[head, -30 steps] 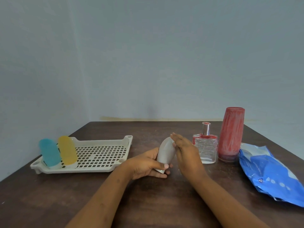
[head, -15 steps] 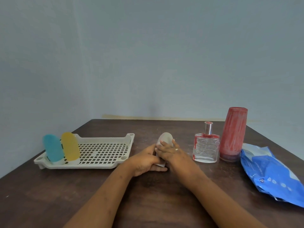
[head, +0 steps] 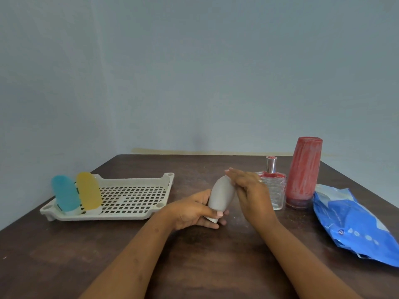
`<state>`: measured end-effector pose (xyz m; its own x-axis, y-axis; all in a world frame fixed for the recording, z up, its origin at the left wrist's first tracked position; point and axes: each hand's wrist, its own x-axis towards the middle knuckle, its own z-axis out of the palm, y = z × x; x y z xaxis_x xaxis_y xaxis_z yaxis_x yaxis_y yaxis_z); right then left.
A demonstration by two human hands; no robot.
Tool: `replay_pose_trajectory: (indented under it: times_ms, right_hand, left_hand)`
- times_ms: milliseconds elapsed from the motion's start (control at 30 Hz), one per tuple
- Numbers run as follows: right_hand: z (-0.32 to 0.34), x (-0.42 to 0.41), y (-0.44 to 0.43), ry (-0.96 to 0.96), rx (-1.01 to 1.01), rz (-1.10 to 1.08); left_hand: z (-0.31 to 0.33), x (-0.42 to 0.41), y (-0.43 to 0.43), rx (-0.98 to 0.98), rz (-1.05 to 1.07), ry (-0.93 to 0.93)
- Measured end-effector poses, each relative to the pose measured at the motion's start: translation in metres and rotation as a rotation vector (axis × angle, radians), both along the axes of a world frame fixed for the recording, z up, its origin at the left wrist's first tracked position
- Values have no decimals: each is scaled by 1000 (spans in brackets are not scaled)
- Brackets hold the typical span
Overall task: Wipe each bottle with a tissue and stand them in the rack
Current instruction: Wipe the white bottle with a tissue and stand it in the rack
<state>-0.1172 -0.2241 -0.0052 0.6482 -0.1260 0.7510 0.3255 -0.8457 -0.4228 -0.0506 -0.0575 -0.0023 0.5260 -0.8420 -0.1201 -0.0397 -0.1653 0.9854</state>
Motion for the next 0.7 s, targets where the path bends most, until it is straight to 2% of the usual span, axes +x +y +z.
replay_pose_trajectory:
  times_ms: [67, 167, 267, 467, 600, 700]
  right_hand:
    - [1, 1, -1, 6, 59, -22]
    - [1, -1, 2, -18, 27, -29]
    - [3, -4, 11, -43, -97, -31]
    - [-3, 0, 29, -83, -407, -16]
    - [2, -1, 27, -127, -504, -198]
    - [10, -5, 14, -105, -447, -341]
  left_hand:
    - [-1, 0, -1, 18, 3, -45]
    - [-2, -1, -3, 35, 40, -141]
    - [-3, 0, -6, 78, 88, -302]
    - [-3, -2, -9, 201, 238, -760]
    - [-5, -2, -11, 130, 258, -875]
    - [-6, 0, -8, 165, 249, -1033]
